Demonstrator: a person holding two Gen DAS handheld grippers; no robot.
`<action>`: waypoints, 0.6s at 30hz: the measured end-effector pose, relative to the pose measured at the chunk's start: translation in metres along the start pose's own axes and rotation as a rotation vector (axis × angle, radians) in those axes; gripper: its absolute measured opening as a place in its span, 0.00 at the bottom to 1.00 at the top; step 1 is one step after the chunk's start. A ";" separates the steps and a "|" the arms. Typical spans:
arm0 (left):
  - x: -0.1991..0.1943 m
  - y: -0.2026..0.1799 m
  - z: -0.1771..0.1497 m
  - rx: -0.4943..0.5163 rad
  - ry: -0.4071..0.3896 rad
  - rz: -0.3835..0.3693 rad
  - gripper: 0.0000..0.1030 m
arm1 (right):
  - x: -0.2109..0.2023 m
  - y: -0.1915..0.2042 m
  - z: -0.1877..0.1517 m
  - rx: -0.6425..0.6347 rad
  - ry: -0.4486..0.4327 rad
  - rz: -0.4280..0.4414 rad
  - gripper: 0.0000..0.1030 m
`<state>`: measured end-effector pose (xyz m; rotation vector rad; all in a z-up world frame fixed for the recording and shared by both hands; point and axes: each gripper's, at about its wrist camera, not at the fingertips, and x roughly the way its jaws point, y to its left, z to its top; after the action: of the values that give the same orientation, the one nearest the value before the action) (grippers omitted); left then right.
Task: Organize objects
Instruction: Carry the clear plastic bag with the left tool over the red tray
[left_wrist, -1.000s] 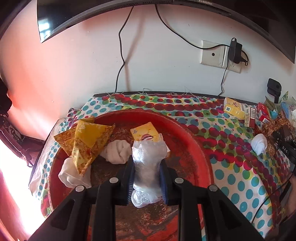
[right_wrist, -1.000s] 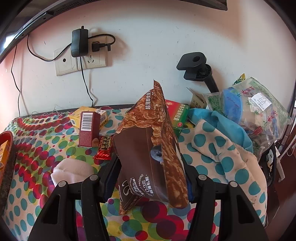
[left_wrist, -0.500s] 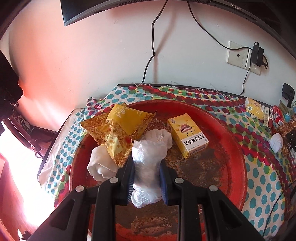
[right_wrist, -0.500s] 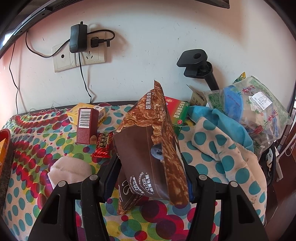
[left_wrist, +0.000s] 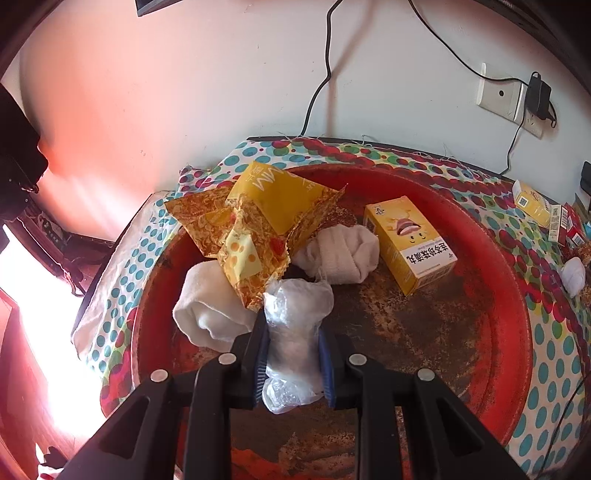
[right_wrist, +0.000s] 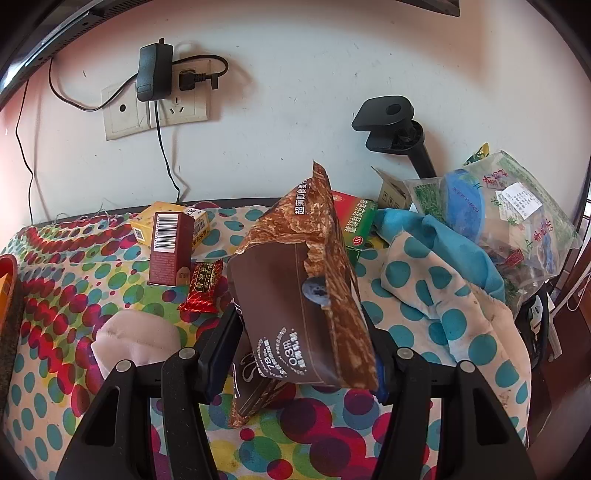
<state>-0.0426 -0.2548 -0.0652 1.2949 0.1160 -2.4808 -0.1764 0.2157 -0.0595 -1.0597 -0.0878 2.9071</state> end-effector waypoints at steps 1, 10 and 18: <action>0.001 0.001 0.000 -0.004 -0.002 0.002 0.23 | 0.000 0.000 0.000 -0.001 0.000 -0.001 0.55; 0.013 0.019 -0.009 -0.030 0.017 0.001 0.23 | 0.000 0.002 0.001 -0.002 0.002 -0.003 0.55; 0.014 0.029 -0.016 -0.052 0.025 -0.041 0.23 | 0.001 0.001 0.000 -0.003 0.005 -0.007 0.55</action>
<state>-0.0281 -0.2825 -0.0832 1.3152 0.2133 -2.4790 -0.1771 0.2147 -0.0596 -1.0655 -0.0950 2.8991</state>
